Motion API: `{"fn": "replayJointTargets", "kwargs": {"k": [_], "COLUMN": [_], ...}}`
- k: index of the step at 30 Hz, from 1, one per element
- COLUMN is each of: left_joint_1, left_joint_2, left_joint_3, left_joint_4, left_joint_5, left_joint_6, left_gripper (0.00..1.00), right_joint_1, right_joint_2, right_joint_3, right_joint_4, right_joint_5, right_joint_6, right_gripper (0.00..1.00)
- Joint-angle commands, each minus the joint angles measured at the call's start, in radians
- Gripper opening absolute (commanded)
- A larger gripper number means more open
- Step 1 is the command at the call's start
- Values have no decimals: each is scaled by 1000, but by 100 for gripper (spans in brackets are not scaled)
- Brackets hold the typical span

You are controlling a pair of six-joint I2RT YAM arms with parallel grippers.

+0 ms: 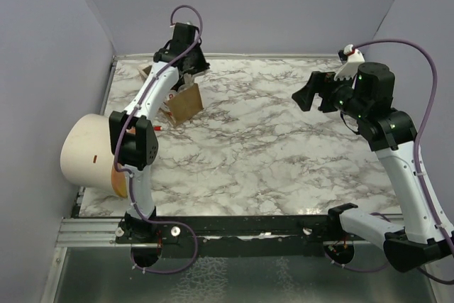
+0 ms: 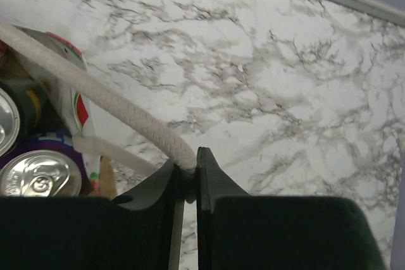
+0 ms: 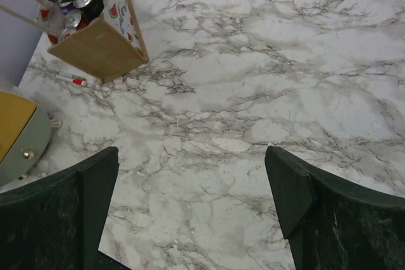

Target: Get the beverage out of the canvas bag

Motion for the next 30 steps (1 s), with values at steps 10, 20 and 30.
{"fn": "replayJointTargets", "kwargs": {"k": [10, 20, 30], "left_joint_1": [-298, -470, -604], "left_joint_2": [-184, -455, -795], "left_joint_3": [-152, -493, -948], "left_joint_4": [-25, -2, 20], "left_joint_5": [183, 189, 162], "left_joint_6": [109, 286, 172], "left_gripper": [0, 0, 0], "right_joint_1": [-7, -7, -5], "right_joint_2": [24, 110, 187], "right_joint_3": [-1, 11, -23], "right_joint_4": [16, 30, 32], "right_joint_5": [-45, -110, -285], "right_joint_6": [20, 53, 72], "right_gripper": [99, 99, 99]}}
